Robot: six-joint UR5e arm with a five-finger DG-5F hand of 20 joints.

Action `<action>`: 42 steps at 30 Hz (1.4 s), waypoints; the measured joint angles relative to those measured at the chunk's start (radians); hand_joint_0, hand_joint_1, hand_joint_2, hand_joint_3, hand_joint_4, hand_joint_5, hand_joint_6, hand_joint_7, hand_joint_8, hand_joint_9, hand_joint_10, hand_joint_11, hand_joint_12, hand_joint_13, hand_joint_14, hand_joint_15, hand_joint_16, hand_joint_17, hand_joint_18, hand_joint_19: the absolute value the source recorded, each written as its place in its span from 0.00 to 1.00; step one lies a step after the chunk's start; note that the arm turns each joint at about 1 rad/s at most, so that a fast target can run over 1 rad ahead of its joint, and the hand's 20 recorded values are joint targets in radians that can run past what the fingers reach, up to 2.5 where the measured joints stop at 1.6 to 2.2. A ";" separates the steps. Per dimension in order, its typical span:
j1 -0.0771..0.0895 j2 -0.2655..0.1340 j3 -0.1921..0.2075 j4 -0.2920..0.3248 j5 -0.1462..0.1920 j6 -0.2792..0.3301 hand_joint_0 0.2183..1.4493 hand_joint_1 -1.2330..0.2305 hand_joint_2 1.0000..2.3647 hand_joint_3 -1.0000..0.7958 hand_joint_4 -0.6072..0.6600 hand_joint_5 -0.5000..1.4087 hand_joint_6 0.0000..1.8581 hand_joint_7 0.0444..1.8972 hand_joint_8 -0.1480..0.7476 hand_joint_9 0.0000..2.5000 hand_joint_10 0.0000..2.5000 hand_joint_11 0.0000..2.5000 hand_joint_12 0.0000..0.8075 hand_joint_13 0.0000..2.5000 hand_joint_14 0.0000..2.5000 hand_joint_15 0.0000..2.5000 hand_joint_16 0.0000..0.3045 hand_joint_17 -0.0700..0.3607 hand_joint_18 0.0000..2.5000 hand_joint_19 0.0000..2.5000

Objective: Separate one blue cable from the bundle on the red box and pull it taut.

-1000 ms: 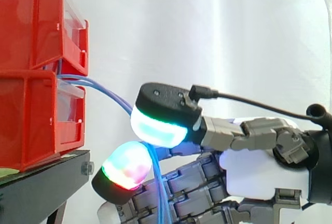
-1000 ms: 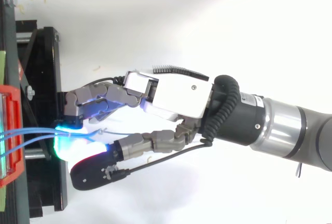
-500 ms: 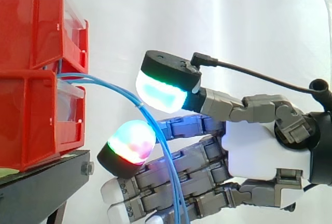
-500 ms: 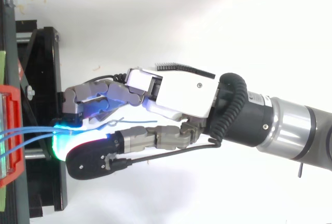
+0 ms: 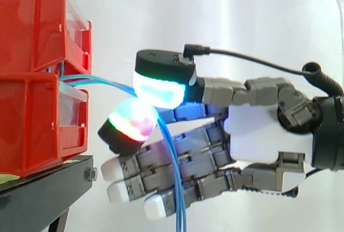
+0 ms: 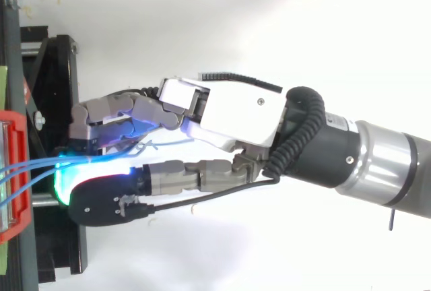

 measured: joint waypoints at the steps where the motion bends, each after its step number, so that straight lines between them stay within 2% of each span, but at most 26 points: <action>1: 0.000 0.003 0.000 -0.002 0.000 -0.001 0.34 0.45 0.01 0.45 0.65 0.22 0.27 0.65 0.53 0.29 0.00 0.10 0.43 0.24 0.00 0.09 0.14 0.39 0.28 0.15; 3: -0.001 0.012 0.000 -0.010 0.000 -0.002 0.35 0.44 0.01 0.44 0.65 0.22 0.27 0.65 0.53 0.29 0.00 0.11 0.42 0.24 0.00 0.09 0.14 0.39 0.28 0.15; 5: -0.002 0.020 0.000 -0.025 0.000 -0.003 0.32 0.42 0.01 0.40 0.63 0.22 0.27 0.66 0.51 0.29 0.00 0.11 0.41 0.24 0.00 0.10 0.13 0.37 0.27 0.16; 7: -0.002 0.027 0.000 -0.048 0.000 -0.003 0.27 0.45 0.00 0.30 0.64 0.22 0.27 0.66 0.52 0.29 0.00 0.11 0.42 0.24 0.00 0.10 0.14 0.38 0.27 0.16; 12: -0.002 0.035 0.000 -0.105 0.000 -0.001 0.24 0.54 0.00 0.28 0.66 0.22 0.27 0.66 0.53 0.29 0.00 0.11 0.43 0.25 0.00 0.10 0.15 0.39 0.28 0.15; 18: -0.003 0.034 -0.001 -0.118 0.006 -0.024 0.24 0.59 0.00 0.28 0.67 0.22 0.27 0.65 0.54 0.30 0.00 0.10 0.44 0.24 0.00 0.10 0.15 0.40 0.28 0.15; 20: -0.005 0.034 -0.006 -0.118 0.023 -0.050 0.24 0.60 0.00 0.28 0.67 0.22 0.27 0.65 0.54 0.30 0.00 0.11 0.44 0.24 0.00 0.10 0.15 0.40 0.28 0.15; 24: -0.009 0.034 -0.023 -0.107 0.084 -0.117 0.24 0.59 0.00 0.28 0.66 0.21 0.27 0.65 0.54 0.30 0.00 0.11 0.44 0.24 0.00 0.10 0.15 0.40 0.28 0.15; 27: -0.011 0.034 -0.026 -0.099 0.115 -0.148 0.24 0.58 0.00 0.28 0.67 0.21 0.27 0.64 0.54 0.30 0.00 0.11 0.44 0.25 0.00 0.10 0.15 0.40 0.28 0.15; 31: -0.010 0.034 -0.028 -0.095 0.138 -0.193 0.25 0.58 0.00 0.28 0.67 0.21 0.27 0.62 0.54 0.30 0.00 0.11 0.44 0.24 0.00 0.10 0.15 0.40 0.28 0.15; 37: -0.003 0.034 -0.028 -0.083 0.187 -0.302 0.25 0.56 0.00 0.28 0.68 0.21 0.27 0.62 0.54 0.30 0.00 0.11 0.44 0.25 0.00 0.10 0.15 0.39 0.28 0.16; 42: 0.007 0.034 -0.028 -0.062 0.210 -0.339 0.26 0.54 0.00 0.28 0.68 0.21 0.27 0.61 0.54 0.30 0.00 0.11 0.43 0.25 0.00 0.10 0.14 0.39 0.28 0.16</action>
